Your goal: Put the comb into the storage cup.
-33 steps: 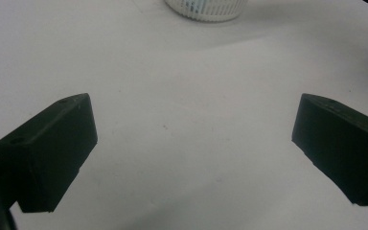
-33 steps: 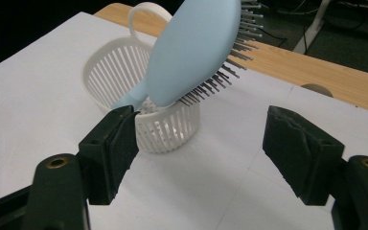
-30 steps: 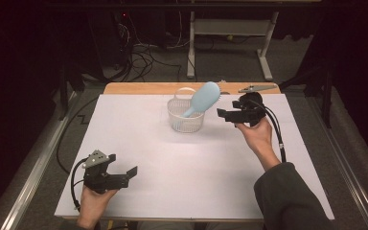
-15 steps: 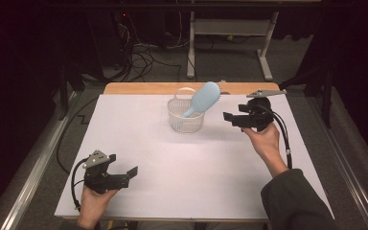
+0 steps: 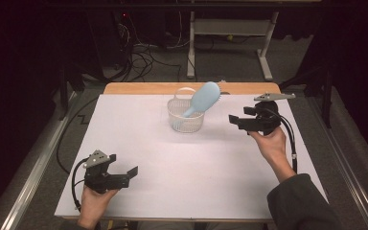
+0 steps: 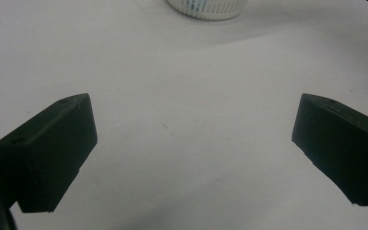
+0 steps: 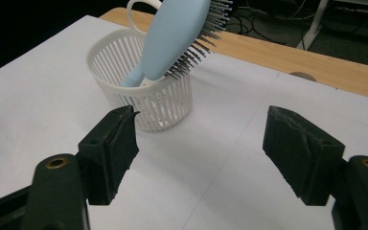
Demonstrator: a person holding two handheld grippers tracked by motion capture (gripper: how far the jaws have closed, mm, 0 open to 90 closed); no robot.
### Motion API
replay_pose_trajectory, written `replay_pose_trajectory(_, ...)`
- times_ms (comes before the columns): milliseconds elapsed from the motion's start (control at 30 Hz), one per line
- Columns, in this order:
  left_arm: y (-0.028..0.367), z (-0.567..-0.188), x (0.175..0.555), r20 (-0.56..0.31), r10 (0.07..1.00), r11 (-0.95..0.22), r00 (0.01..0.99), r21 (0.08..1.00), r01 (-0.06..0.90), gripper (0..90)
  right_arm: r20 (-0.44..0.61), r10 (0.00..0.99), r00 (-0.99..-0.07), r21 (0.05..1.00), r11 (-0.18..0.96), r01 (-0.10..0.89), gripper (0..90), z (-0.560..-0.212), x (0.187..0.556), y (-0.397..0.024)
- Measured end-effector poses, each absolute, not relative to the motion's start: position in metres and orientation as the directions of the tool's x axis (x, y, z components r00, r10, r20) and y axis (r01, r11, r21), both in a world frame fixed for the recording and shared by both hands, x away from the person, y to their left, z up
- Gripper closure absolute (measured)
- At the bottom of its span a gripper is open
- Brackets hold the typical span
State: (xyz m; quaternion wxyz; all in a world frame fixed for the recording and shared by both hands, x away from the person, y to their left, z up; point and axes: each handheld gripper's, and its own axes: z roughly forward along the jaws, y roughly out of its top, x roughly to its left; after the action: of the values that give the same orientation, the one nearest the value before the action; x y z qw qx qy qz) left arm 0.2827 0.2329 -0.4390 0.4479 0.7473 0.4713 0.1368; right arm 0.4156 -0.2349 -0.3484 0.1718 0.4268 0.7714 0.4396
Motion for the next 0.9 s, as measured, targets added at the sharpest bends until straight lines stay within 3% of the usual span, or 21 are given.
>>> replay_pose_trajectory(900,0.233,-0.439,0.283,-0.217,0.828,-0.155,0.517,0.798,0.583,1.0,0.127,0.807,-0.576,0.839,0.222,0.496,27.9,-0.352,0.401,-0.251)
